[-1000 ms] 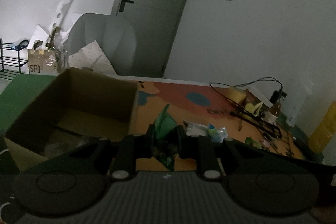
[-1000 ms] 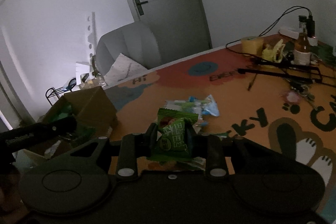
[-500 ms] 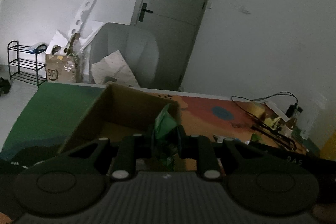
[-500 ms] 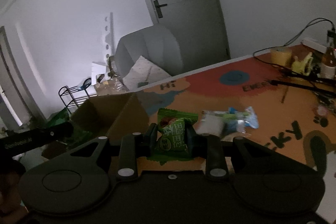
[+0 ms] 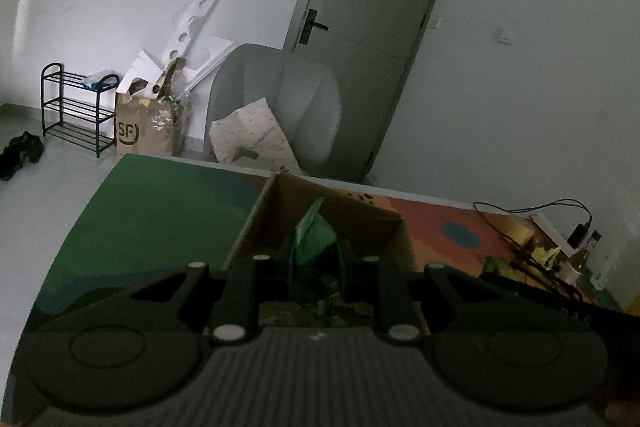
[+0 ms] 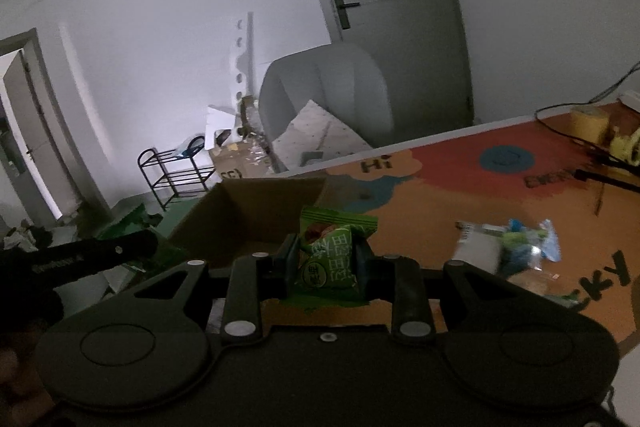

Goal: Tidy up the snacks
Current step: 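Lift both green packets and carry them over the cardboard box, then open the right gripper to drop its green packet while the left gripper releases its packet into the box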

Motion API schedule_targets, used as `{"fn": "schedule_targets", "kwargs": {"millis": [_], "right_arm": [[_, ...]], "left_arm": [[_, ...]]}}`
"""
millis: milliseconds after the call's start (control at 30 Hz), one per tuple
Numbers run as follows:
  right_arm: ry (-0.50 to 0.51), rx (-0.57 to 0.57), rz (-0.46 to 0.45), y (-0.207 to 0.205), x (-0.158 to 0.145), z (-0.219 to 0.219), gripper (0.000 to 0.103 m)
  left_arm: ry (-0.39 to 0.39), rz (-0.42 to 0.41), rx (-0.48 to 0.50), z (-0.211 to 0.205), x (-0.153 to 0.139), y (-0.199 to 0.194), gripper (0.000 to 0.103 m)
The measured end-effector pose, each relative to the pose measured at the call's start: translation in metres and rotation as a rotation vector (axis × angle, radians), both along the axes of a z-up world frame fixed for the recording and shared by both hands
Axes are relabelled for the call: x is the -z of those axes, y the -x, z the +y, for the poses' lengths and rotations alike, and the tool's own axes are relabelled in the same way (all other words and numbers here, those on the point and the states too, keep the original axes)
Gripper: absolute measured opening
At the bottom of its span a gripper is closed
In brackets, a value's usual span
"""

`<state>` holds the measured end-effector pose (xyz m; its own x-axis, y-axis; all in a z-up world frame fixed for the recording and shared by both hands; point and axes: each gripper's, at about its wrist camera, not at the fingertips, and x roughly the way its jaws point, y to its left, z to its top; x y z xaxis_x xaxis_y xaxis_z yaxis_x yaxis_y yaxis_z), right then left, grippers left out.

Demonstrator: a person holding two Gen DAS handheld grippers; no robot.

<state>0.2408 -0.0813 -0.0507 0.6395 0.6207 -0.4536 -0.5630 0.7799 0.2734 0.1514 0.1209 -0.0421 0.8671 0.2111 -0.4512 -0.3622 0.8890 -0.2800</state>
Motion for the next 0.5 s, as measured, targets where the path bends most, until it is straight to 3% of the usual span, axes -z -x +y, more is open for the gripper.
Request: {"fn": "schedule_targets", "kwargs": {"millis": [233, 500], "right_arm": [[0.009, -0.046, -0.002, 0.004, -0.004, 0.022, 0.027], [0.004, -0.085, -0.008, 0.007, -0.011, 0.034, 0.027]], "left_arm": [[0.031, 0.024, 0.005, 0.011, 0.001, 0.003, 0.021], [0.042, 0.009, -0.016, 0.016, -0.005, 0.009, 0.031]]}}
